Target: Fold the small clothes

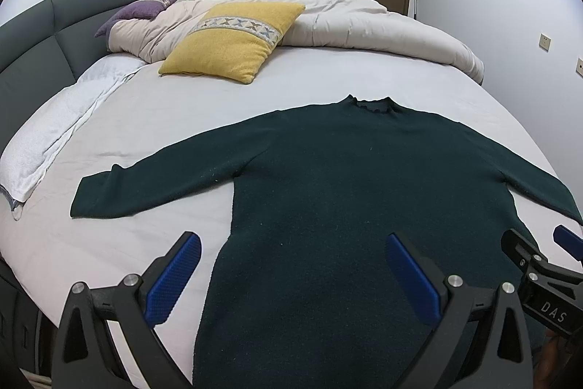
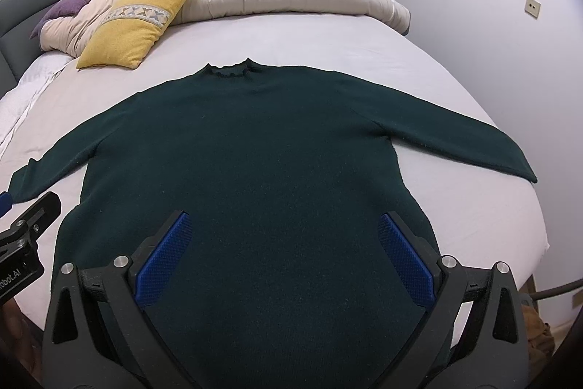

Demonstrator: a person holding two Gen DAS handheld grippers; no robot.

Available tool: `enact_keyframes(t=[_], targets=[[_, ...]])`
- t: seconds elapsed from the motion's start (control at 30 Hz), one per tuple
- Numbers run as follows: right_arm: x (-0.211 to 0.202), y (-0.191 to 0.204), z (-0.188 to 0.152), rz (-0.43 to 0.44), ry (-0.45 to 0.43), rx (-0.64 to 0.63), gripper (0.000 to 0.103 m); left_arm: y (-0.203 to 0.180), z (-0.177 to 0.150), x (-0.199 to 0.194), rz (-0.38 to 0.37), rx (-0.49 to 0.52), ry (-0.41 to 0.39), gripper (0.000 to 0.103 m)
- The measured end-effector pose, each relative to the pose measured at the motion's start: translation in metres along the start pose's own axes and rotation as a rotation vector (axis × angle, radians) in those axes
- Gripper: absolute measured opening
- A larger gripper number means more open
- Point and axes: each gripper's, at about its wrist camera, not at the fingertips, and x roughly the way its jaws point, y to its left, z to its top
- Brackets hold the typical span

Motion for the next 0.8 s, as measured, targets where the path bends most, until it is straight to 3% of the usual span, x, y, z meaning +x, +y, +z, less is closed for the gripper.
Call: enact_keyframes(t=[0.8], targets=[[0.0012, 0.0001, -0.0029, -0.003, 0.006, -0.001, 0.103, 0.0016, -0.0014, 0.0003, -0.002, 0.000, -0.001, 0.103]])
